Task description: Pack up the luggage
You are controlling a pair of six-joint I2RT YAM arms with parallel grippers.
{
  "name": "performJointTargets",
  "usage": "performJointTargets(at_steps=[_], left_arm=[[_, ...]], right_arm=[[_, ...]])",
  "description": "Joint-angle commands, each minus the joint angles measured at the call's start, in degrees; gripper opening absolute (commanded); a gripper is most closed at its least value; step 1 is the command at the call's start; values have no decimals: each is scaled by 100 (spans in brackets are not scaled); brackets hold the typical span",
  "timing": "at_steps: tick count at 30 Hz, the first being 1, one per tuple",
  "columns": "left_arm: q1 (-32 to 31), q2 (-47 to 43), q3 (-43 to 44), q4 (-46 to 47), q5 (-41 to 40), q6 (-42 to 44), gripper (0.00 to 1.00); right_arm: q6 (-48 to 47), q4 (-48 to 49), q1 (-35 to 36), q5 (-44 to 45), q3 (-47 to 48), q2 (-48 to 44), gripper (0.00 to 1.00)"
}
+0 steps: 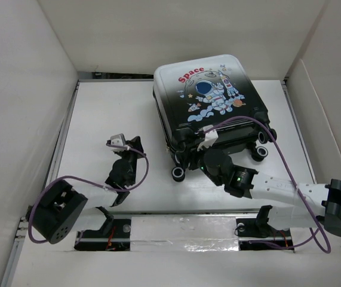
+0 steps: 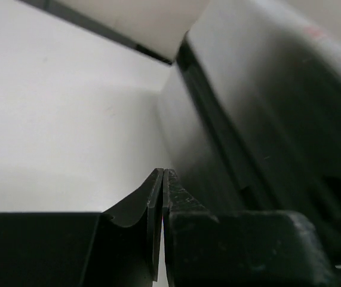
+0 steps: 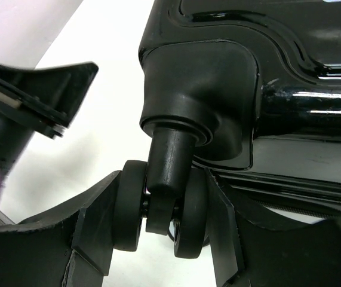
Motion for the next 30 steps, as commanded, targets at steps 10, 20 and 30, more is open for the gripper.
performJointTargets(at_steps=[10,20,30], left_arm=[[71,-3833,528,-3796,451,-1872,65],[133,-6062,1468,-6438,213,-2172,99],[133,-5782,2462,-7150,1416,-1829,99]], right_arm=[[-981,511,891,-1645,1887,1837,3],[-1402,-252,1067,-1086,2250,1189,100],[-2194,-1666,1067,1179,1415,-2071,100]])
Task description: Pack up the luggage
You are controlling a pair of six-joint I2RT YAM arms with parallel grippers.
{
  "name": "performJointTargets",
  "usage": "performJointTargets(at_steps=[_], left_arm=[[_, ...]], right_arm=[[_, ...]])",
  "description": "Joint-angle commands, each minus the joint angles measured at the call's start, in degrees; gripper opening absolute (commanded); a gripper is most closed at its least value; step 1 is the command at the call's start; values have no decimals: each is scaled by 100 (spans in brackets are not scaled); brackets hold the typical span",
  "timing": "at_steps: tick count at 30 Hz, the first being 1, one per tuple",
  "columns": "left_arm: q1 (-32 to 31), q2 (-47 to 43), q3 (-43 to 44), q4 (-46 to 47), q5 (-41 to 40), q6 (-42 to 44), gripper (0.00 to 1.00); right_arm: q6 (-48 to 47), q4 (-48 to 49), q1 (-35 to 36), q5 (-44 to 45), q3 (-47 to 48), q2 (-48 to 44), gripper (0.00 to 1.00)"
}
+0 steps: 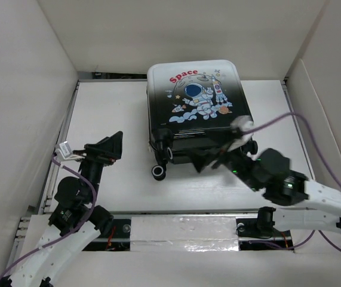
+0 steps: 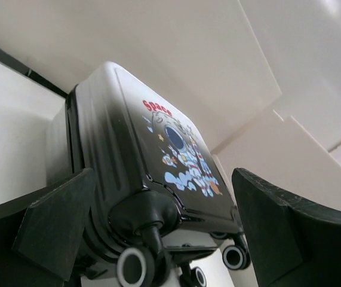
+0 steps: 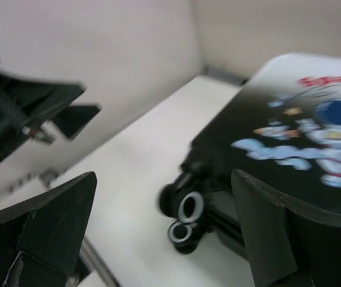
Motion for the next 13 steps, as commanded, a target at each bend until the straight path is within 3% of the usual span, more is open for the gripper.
performJointTargets(at_steps=[1,5,8,13], left_arm=[[21,135,492,-292,587,265,99],[21,144,581,-187,737,406,99],[21,223,625,-90,816,459,99],[21,512,608,50,930,451,99]], right_arm=[[-371,-867,-132,1674,-445,-1057,100],[-152,-1624,-423,2643,-543,-1895,100],[-257,-1678,-660,3005,-745,-2686,100],[-283,-1537,-714,2998,-965,-3189,100]])
